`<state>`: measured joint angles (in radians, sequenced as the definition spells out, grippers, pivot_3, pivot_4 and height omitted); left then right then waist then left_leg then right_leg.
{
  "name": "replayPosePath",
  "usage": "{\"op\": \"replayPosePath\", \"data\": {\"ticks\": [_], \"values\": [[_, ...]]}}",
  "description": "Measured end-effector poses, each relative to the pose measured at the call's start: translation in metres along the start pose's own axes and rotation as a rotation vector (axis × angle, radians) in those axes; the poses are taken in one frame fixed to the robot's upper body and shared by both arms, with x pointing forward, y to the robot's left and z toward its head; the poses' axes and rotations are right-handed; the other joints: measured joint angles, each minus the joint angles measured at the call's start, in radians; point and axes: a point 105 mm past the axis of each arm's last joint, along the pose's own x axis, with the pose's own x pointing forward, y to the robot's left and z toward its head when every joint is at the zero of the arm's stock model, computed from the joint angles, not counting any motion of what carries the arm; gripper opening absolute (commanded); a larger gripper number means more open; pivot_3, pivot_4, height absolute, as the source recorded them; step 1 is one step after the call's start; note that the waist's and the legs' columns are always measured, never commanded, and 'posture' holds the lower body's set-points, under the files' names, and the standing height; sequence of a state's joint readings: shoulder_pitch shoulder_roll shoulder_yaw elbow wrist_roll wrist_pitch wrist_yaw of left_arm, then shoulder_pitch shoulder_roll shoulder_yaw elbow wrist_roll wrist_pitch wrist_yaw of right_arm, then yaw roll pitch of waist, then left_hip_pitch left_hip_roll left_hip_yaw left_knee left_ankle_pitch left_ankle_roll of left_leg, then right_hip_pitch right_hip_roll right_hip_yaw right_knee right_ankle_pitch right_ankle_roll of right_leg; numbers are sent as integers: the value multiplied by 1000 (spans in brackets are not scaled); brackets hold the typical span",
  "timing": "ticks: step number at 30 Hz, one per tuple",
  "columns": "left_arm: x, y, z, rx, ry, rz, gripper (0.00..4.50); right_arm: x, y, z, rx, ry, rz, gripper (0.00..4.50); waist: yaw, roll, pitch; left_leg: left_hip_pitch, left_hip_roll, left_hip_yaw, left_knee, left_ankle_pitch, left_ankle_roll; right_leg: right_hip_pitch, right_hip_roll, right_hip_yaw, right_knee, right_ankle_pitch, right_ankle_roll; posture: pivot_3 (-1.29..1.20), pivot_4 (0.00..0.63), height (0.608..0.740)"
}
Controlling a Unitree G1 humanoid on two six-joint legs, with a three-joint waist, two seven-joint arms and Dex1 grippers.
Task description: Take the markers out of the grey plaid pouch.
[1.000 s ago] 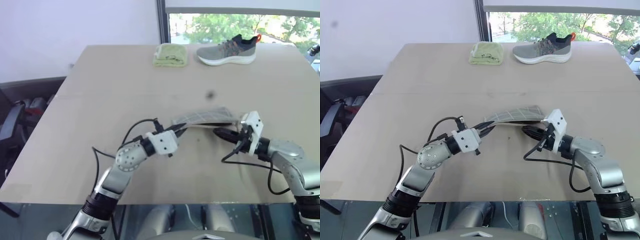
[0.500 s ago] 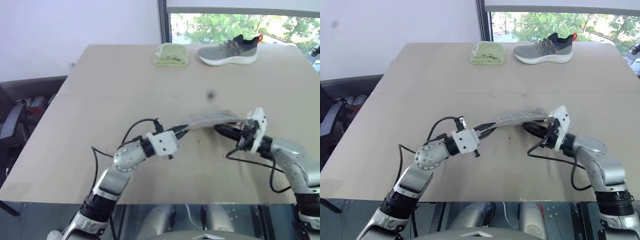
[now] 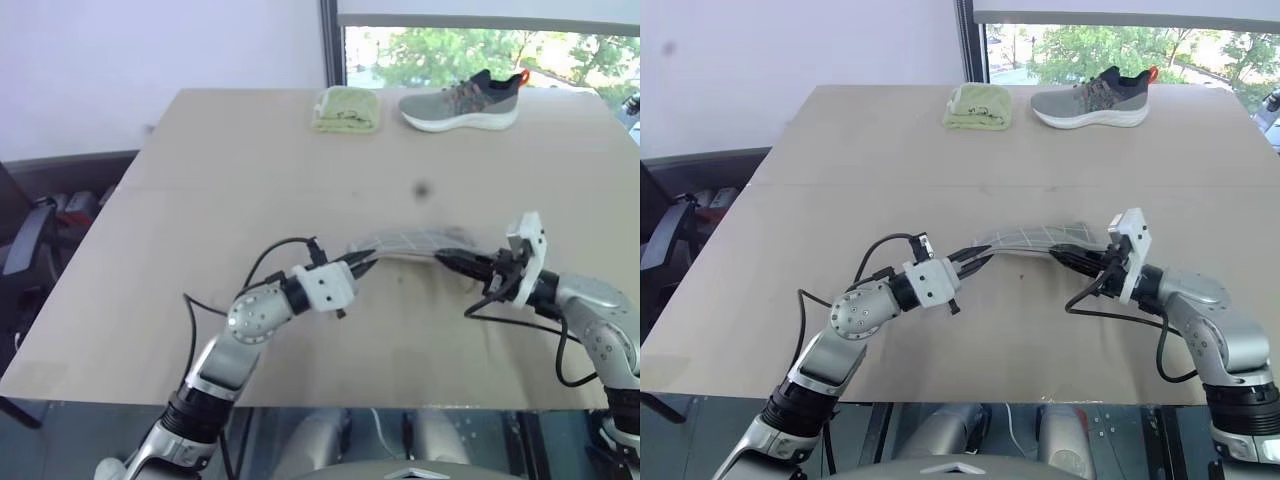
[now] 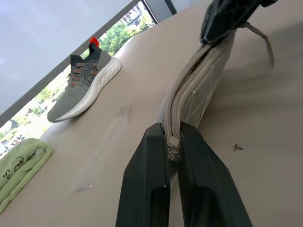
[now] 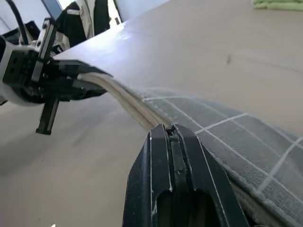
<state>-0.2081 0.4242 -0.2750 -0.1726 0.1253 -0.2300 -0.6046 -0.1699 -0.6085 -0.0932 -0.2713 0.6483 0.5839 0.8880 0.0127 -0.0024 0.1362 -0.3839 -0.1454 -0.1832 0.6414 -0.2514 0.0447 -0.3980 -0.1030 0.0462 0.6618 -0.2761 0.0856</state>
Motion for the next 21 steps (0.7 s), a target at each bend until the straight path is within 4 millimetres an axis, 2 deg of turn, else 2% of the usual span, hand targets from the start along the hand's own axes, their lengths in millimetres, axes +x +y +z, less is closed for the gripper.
{"op": "replayPosePath", "data": {"ticks": [8,15,21], "values": [[1,0,0,-4,0,3,0,1,-2,-5,-48,43,-15,14,0,0,0,0,0,0,0,0,0,0,0,0,0,0,0,0,150,740],[3,-1,0,-23,0,8,0,7,-10,-22,-144,135,-44,14,0,0,0,0,0,0,0,0,0,0,0,0,0,0,0,0,150,740],[4,-1,-1,-35,6,8,0,14,-17,-20,-217,149,-65,14,0,0,0,0,0,0,1,0,0,0,0,0,0,0,0,0,150,740]]}}
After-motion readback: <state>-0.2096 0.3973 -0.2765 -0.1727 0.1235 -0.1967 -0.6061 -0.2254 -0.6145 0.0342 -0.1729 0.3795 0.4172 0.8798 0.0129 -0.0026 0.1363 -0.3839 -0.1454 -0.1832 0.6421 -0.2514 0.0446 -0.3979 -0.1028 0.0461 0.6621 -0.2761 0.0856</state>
